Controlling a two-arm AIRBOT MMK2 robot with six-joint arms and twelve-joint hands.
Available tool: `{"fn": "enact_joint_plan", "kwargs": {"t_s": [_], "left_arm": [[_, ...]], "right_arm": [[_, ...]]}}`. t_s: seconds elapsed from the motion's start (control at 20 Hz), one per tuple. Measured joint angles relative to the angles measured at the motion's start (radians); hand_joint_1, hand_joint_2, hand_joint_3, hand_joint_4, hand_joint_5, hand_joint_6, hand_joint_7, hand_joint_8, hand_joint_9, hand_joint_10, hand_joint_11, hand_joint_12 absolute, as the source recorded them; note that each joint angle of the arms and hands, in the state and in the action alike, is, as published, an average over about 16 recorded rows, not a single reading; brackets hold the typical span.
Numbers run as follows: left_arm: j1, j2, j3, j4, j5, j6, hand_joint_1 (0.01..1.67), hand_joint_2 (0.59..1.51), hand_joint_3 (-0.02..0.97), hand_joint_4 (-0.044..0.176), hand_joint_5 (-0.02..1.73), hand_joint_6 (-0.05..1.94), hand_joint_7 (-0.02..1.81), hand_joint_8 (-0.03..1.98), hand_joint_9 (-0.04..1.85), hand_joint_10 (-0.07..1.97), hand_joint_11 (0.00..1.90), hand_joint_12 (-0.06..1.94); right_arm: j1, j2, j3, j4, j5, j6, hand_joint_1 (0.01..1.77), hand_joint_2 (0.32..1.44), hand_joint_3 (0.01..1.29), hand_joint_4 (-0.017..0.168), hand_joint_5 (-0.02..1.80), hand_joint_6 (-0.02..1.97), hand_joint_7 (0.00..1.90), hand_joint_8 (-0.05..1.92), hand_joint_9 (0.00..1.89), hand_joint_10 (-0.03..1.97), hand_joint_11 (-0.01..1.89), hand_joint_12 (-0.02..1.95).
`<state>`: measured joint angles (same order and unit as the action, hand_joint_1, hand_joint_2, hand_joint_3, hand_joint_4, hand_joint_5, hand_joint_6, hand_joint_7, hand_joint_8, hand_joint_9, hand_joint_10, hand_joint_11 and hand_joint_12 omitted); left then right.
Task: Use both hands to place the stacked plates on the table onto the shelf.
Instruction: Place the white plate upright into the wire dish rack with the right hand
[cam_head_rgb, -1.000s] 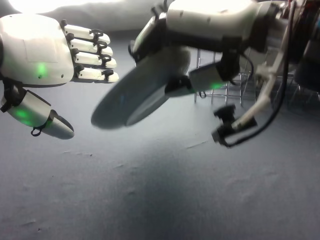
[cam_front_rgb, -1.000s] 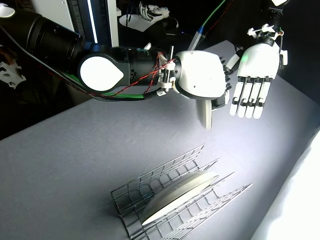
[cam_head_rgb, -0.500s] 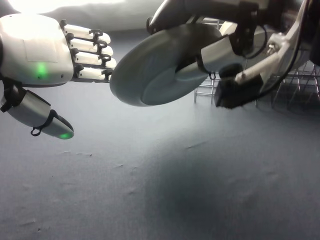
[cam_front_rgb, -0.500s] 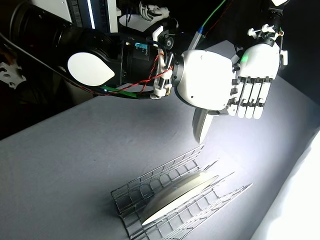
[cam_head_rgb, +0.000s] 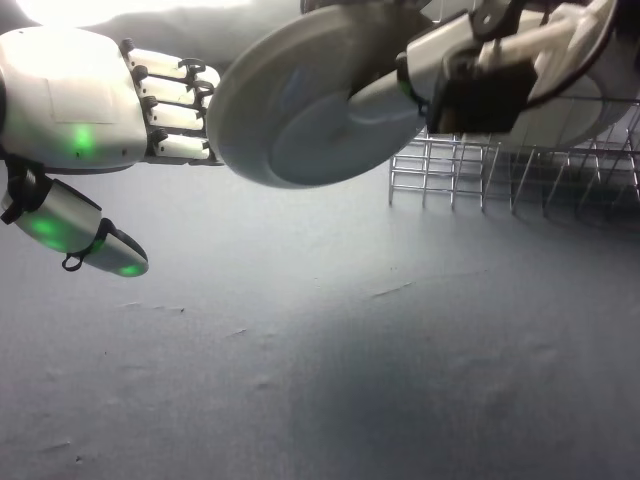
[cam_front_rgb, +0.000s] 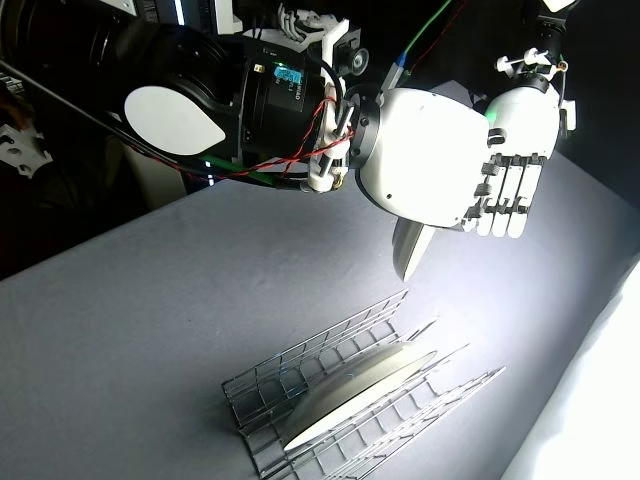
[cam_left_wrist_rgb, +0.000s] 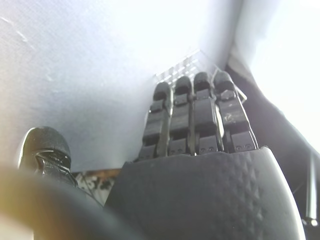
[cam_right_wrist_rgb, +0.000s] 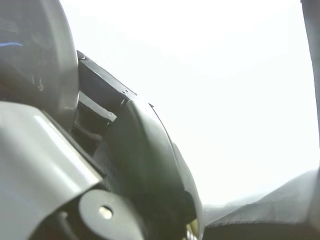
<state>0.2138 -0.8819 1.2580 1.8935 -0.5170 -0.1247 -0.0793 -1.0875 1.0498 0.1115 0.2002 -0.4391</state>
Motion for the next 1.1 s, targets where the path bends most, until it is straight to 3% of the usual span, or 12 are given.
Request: {"fn": "enact_joint_plan", "kwargs": {"t_s": [0.6,1.1], "left_arm": [[0.000,-0.002,0.009,0.001,-0.001,0.000,0.02,1.087,-0.003,0.001,0.10,0.02,0.09,0.02,0.07,0.01,0.02,0.05],[0.000,-0.003,0.013,0.001,0.000,-0.003,0.02,1.087,-0.002,0.001,0.10,0.02,0.10,0.02,0.07,0.01,0.02,0.07]], "right_arm": [[0.037,0.074,0.001,0.156,-0.018,0.001,1.38,0.96,0.01,-0.003,0.96,0.92,1.07,0.81,1.04,0.97,0.86,1.24],[0.010,0.164,0.001,0.185,-0.016,0.001,1.38,0.96,0.01,-0.005,0.97,0.88,1.08,0.79,1.06,0.94,0.88,1.23]]}}
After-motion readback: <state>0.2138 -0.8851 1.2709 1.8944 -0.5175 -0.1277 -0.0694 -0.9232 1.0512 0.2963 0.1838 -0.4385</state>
